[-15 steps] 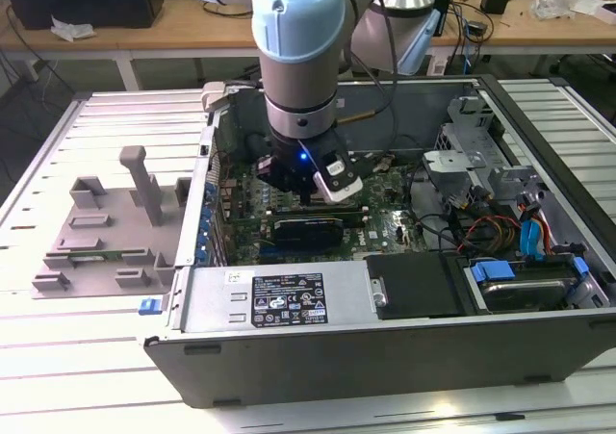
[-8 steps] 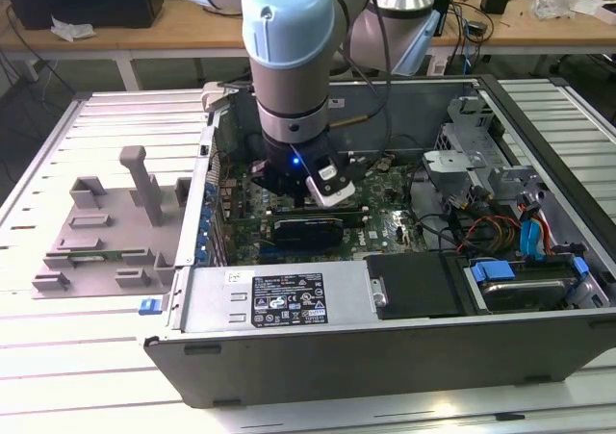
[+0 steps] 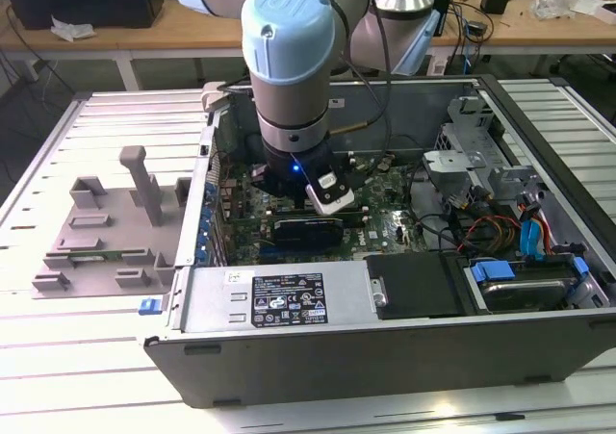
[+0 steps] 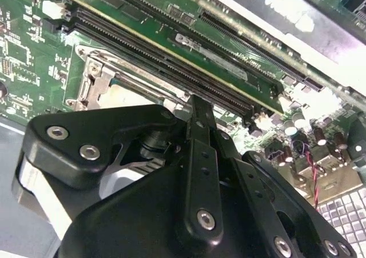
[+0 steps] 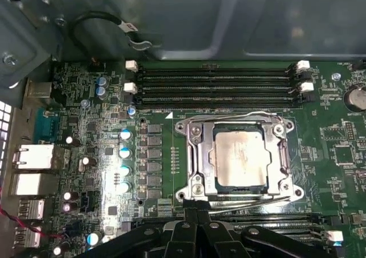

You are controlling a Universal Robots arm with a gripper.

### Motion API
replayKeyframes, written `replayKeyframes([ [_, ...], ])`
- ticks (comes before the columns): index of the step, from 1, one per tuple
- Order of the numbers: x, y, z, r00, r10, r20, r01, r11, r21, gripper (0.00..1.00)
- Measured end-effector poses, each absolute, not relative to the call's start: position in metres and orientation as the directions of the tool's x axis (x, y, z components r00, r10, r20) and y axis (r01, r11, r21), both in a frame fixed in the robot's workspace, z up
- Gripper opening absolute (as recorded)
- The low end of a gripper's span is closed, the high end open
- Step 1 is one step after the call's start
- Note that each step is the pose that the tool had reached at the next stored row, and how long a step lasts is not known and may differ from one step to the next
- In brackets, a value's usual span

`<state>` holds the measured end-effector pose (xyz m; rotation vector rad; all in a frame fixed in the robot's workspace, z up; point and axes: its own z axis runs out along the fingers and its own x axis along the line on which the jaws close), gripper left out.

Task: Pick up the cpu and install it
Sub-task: 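Install the second cpu locking lever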

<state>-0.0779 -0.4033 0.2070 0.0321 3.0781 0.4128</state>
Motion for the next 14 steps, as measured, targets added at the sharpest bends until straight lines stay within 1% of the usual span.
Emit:
replayKeyframes([
  [4,-0.0782,-0.4037,0.2016,-0.999,0.026,-0.032,0.016,0.962,0.272,0.11],
  [14,-0.0839,-0.4023,0.1963,-0.999,0.027,-0.034,0.015,0.947,0.32,0.11],
])
